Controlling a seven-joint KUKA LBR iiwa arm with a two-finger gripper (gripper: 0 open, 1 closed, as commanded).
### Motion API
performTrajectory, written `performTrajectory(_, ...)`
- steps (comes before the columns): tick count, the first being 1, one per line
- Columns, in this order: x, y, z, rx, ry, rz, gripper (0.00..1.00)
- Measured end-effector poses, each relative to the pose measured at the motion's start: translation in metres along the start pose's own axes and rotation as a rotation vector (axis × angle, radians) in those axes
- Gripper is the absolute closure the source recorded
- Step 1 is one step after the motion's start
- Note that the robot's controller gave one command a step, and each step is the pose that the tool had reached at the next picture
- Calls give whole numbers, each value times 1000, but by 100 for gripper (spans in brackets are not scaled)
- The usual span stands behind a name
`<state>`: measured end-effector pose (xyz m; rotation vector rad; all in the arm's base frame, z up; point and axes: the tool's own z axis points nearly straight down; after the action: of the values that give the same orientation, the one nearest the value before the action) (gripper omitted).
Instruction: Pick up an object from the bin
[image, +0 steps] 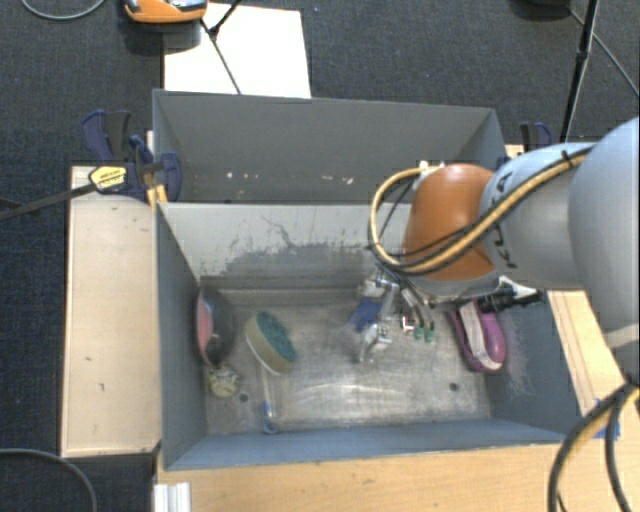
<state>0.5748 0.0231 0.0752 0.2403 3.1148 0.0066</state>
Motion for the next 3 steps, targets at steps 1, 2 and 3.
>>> performTrajectory(1, -2, 1, -2, 3, 9, -1, 0)
performTrajectory(2, -7, 15, 1, 7, 17, 167, 0)
performTrajectory(3, -11, 16, -1, 2, 0, 167, 100)
